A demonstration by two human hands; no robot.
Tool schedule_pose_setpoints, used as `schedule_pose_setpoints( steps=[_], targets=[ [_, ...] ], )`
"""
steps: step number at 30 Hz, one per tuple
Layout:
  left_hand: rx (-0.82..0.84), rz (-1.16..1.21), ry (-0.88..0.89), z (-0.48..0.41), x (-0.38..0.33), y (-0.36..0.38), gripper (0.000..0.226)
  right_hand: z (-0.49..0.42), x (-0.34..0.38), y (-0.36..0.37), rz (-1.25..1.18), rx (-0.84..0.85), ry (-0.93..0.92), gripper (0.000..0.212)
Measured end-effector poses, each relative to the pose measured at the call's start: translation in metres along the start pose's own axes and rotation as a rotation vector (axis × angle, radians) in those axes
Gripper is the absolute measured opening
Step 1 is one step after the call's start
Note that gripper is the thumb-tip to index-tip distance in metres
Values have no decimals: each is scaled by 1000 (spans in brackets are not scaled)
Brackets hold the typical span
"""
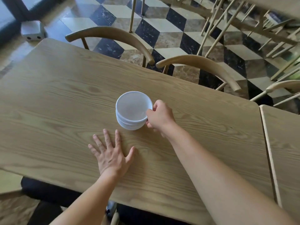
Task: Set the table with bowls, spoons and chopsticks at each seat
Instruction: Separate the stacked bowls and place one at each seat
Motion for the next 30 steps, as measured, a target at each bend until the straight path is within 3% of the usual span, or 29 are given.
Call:
schedule_pose_setpoints(
  steps=[7, 19, 30],
  targets=[
    [-4, 41, -10, 2, 0, -5, 103, 46, -44, -43, -274, 5, 66, 22],
    [3, 49, 0, 2, 1, -5, 100, 121, -211, -78, -110, 8, 314, 23],
    [-38, 71, 13, 5, 0, -3, 99, 144, -250, -48, -107, 118, 400, 20]
  ],
)
Point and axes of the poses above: each hand's wrist, its own z-axis away from the middle knuckle, its own y-axis out of the palm, x = y × z, the point moved 7 cm from there along -z, towards the middle knuckle, and after that the axes turned 3 degrees about z, right-handed, at the moved point
